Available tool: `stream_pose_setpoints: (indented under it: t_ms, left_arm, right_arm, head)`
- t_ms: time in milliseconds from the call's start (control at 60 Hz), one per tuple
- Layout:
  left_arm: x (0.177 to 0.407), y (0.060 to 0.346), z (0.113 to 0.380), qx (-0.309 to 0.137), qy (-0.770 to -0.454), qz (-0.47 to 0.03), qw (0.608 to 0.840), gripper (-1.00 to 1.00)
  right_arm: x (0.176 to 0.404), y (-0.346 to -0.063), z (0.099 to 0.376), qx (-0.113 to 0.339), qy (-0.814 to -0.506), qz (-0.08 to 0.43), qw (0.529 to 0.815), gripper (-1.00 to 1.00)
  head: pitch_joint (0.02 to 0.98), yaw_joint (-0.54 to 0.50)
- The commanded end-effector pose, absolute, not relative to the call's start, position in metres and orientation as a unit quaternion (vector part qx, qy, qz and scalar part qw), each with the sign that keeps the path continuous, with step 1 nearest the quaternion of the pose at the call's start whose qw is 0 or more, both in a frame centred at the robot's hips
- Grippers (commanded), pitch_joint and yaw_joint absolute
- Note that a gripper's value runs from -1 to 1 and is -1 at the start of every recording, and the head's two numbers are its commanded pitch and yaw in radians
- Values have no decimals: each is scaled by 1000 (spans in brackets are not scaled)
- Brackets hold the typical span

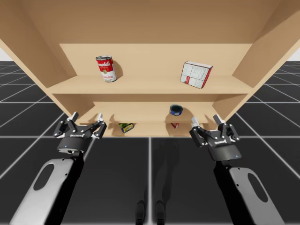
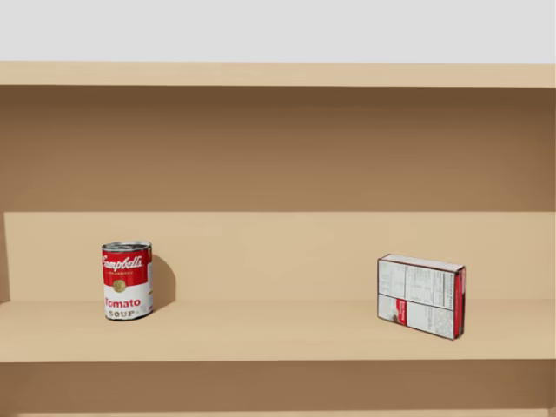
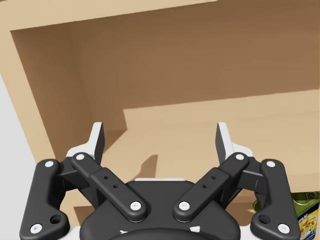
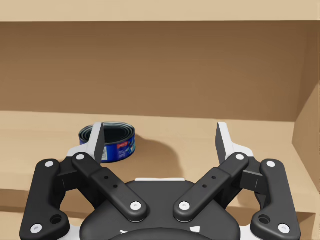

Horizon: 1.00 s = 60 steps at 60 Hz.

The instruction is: Find the tomato soup can on the shelf and bring it to me.

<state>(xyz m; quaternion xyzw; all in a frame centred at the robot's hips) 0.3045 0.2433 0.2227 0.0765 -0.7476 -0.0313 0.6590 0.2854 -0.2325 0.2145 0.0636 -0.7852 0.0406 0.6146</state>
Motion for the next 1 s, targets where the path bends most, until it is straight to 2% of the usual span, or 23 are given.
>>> stream_pose_setpoints:
  t_ms: [17, 133, 317, 550, 683, 1000]
  left_arm:
    - [304, 243, 224, 77, -748, -31, 658, -1000]
    - [304, 242, 224, 76, -747, -33, 660, -1000]
    - [303, 243, 224, 76, -746, -33, 661, -1000]
    - [303, 244, 225, 77, -746, -33, 661, -1000]
    - [302, 245, 227, 75, -748, -32, 659, -1000]
    - [292, 237, 234, 54, -747, -43, 661, -1000]
  right_arm:
    - [285, -231, 211, 41, -792, 25, 609, -1000]
    - [283, -231, 211, 68, -781, 36, 619, -1000]
    - [284, -229, 211, 62, -776, 51, 626, -1000]
    - [284, -229, 210, 58, -777, 56, 624, -1000]
    - [285, -229, 210, 58, -778, 58, 623, -1000]
    - [283, -227, 209, 54, -777, 61, 625, -1000]
  head:
    - [108, -13]
    - [108, -11]
    - [162, 16]
    - [228, 205]
    - [237, 258]
    - [245, 258]
